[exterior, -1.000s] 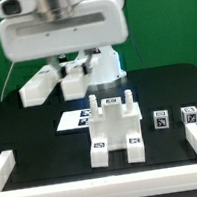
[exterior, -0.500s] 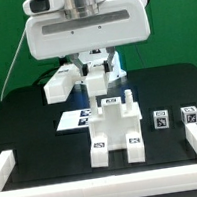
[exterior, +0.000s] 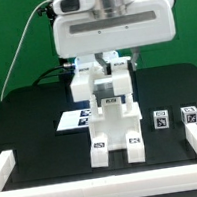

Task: Assemble chair

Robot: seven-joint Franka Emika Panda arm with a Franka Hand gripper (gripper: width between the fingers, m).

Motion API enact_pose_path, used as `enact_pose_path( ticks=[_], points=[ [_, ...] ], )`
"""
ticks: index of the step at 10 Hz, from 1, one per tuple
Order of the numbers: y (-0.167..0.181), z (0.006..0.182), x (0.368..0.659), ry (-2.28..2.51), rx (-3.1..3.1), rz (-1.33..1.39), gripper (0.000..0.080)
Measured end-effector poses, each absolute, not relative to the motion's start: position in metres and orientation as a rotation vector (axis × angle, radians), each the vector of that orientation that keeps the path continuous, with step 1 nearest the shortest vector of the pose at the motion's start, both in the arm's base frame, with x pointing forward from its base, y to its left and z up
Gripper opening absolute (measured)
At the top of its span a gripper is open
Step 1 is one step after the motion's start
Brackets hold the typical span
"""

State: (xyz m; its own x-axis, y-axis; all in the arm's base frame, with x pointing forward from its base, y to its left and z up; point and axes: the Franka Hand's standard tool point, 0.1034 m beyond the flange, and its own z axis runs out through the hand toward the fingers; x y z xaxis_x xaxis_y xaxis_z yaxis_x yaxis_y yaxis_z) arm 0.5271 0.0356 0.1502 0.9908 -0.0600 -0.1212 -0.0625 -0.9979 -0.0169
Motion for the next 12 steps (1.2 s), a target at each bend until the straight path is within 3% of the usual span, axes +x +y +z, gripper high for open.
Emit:
enact_pose_path(
  ticks=[12],
  points=[
    [0.035,0.122,0.529,0.088,-3.133,0.165,0.0281]
  ],
)
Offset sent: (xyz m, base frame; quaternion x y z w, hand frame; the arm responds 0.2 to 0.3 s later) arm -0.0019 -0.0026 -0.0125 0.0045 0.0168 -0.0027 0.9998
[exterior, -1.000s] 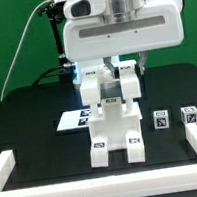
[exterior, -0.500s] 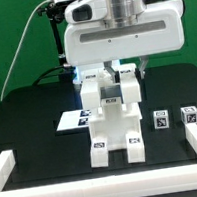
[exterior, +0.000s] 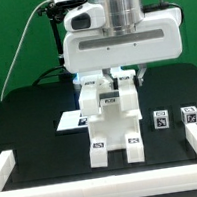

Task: Assemble chair

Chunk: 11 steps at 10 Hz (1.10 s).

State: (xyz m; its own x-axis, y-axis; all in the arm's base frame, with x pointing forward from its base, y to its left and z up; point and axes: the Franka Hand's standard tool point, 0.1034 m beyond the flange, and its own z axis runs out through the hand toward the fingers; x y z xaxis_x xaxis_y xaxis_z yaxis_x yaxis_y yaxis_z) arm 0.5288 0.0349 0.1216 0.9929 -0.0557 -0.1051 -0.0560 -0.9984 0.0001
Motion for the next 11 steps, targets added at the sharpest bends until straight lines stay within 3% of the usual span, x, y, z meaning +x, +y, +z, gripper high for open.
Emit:
enact_pose_path(
  ticks=[5,11],
  points=[
    [0.026,0.097,0.531,0.074,-3.152,0.150,0.0281],
    [0.025,0.096,0.535,0.070,-3.155,0.123,0.0281]
  ],
)
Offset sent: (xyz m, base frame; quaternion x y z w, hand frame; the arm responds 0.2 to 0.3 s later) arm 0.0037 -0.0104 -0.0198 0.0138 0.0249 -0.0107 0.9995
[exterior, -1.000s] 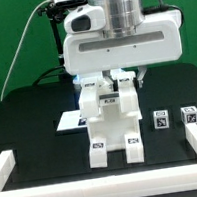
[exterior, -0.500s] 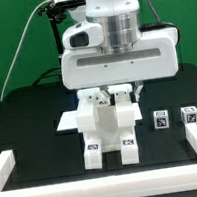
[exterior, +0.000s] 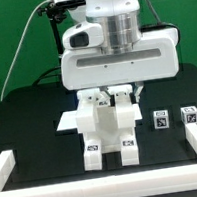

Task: Assemble chair

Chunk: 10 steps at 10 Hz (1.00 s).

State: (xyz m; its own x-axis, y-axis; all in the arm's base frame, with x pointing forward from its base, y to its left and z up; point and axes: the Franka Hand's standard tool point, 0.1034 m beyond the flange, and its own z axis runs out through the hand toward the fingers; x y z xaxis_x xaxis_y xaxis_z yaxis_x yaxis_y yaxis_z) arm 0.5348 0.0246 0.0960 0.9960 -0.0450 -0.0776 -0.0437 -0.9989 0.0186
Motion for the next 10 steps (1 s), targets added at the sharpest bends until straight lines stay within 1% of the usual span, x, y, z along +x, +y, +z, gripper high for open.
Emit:
enact_pose_path(
  ticks=[1,2,3,4,5,8,9,10],
  points=[
    [0.023,0.096,0.535,-0.067,3.122,-0.122,0.0379],
    [0.021,0.096,0.535,-0.064,3.122,-0.122,0.0515],
    [0.018,0.096,0.535,-0.061,3.122,-0.123,0.0515],
    [0.018,0.096,0.535,-0.062,3.122,-0.123,0.0625],
    [0.018,0.096,0.535,-0.062,3.122,-0.123,0.0642],
    [0.018,0.098,0.535,-0.060,3.123,-0.123,0.0648],
    [0.019,0.103,0.536,-0.060,3.127,-0.125,0.0649],
    [0.021,0.116,0.535,-0.061,3.136,-0.134,0.0649]
  ],
)
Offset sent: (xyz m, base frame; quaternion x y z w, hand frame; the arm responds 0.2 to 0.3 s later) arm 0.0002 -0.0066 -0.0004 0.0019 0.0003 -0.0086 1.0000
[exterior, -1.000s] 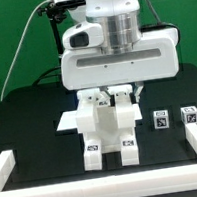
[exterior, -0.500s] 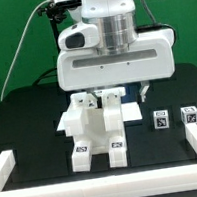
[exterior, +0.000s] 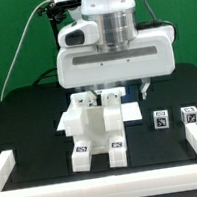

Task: Assemble chair

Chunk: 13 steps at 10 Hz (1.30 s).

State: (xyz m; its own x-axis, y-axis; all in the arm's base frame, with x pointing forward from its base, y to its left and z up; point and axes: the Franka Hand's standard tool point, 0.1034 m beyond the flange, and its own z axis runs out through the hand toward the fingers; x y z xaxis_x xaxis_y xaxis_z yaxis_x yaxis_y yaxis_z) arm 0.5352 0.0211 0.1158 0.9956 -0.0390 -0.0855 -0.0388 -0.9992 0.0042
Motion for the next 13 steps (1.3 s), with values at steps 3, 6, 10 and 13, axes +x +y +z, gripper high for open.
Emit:
enact_pose_path(
  ticks=[3,6,10,13],
  points=[
    [0.028,0.151,0.538,-0.054,3.160,-0.141,0.0649],
    [0.028,0.148,0.537,-0.055,3.158,-0.145,0.0649],
    [0.084,0.138,0.514,0.003,3.168,-0.072,0.0649],
    [0.123,0.129,0.494,0.047,3.169,-0.037,0.0649]
  ],
)
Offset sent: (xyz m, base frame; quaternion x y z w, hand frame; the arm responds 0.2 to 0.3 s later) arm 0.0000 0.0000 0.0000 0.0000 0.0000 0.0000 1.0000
